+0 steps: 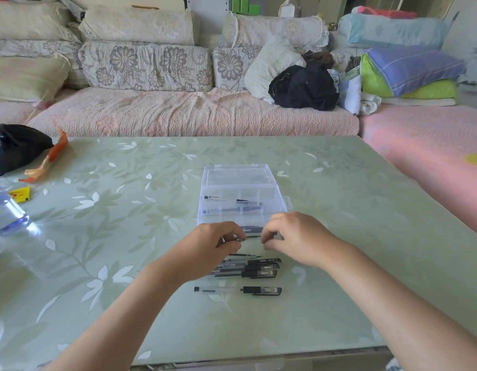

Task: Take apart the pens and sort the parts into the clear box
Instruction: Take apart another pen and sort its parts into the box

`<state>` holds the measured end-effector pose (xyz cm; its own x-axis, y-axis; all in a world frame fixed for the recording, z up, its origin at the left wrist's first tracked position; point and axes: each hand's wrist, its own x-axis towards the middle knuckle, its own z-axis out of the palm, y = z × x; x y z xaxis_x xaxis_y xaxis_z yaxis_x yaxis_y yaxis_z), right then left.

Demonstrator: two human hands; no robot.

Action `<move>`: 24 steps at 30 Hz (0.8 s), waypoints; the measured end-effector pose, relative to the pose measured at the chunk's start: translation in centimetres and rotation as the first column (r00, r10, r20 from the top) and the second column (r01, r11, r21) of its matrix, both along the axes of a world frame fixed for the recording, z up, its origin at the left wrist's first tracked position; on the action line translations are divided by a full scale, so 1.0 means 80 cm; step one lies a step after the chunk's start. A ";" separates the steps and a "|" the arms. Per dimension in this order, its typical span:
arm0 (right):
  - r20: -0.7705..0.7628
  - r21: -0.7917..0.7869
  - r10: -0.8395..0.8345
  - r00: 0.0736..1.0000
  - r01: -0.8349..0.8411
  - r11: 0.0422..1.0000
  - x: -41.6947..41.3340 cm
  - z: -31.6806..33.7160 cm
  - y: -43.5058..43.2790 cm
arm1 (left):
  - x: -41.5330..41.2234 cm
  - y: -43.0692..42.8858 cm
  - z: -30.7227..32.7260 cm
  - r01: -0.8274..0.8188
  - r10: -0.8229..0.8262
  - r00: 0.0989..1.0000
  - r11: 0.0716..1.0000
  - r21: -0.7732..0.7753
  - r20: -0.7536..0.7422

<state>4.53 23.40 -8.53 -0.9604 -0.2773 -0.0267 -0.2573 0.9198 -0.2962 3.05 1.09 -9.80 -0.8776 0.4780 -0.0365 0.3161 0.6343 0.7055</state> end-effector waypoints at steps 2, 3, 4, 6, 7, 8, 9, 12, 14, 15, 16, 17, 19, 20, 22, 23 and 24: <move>-0.043 -0.104 -0.043 0.998 0.038 0.994 0.001 0.005 -0.004 | 0.000 0.000 0.002 0.002 -0.002 1.000 1.000 0.007 0.001; -0.051 -0.146 -0.063 0.997 0.055 0.988 0.002 0.007 -0.007 | 0.001 0.001 0.003 0.002 -0.002 1.000 1.000 0.014 0.003; -0.052 -0.175 -0.073 0.996 0.063 0.983 0.003 0.009 -0.010 | 0.001 0.001 0.003 0.003 -0.003 1.000 1.000 0.018 0.001; -0.056 -0.207 -0.071 0.996 0.058 0.977 0.005 0.009 -0.016 | 0.001 0.000 0.004 0.003 -0.003 1.000 1.000 0.019 -0.007; -0.061 -0.230 -0.065 0.996 0.049 0.972 0.005 0.009 -0.018 | 0.000 0.000 0.004 0.003 -0.002 1.000 1.000 0.022 -0.008; -0.062 -0.261 -0.060 0.996 0.042 0.965 0.005 0.009 -0.020 | -0.001 -0.001 0.003 0.001 -0.001 1.000 1.000 0.027 -0.008; -0.058 -0.289 -0.059 0.997 0.040 0.956 0.005 0.009 -0.022 | -0.001 -0.001 0.003 0.001 -0.001 1.000 1.000 0.031 -0.005; -0.052 -0.320 -0.054 0.997 0.035 0.947 0.006 0.009 -0.025 | -0.001 0.000 0.002 0.011 -0.011 1.000 0.999 0.043 -0.008; -0.047 -0.339 -0.051 0.998 0.032 0.940 0.007 0.008 -0.028 | -0.001 0.000 0.002 0.016 -0.015 1.000 0.998 0.055 -0.008; -0.044 -0.352 -0.049 0.998 0.031 0.936 0.007 0.007 -0.030 | -0.001 0.000 0.002 0.017 -0.017 1.000 0.998 0.056 -0.014; -0.043 -0.363 -0.049 0.998 0.030 0.931 0.007 0.006 -0.032 | -0.001 -0.001 0.002 0.021 -0.019 1.000 0.998 0.053 -0.025; -0.043 -0.370 -0.048 0.998 0.029 0.929 0.006 0.006 -0.033 | -0.001 -0.001 0.002 0.025 -0.024 0.999 0.998 0.049 -0.037; -0.046 -0.381 -0.048 0.998 0.027 0.924 0.005 0.004 -0.035 | -0.002 -0.001 0.001 0.031 -0.029 0.999 0.998 0.056 -0.045; -0.045 -0.386 -0.048 0.998 0.027 0.922 0.005 0.004 -0.036 | -0.002 -0.002 0.001 0.031 -0.029 0.999 0.998 0.063 -0.041; -0.040 -0.398 -0.057 0.998 0.037 0.916 0.006 0.003 -0.037 | -0.003 -0.003 0.001 0.028 -0.026 0.998 0.998 0.055 -0.051; -0.039 -0.401 -0.064 0.997 0.043 0.915 0.006 0.003 -0.038 | -0.004 -0.004 0.001 0.023 -0.020 0.998 0.999 0.045 -0.064; -0.040 -0.402 -0.067 0.997 0.045 0.914 0.007 0.004 -0.038 | -0.005 -0.004 0.002 0.013 -0.010 0.997 0.999 0.037 -0.073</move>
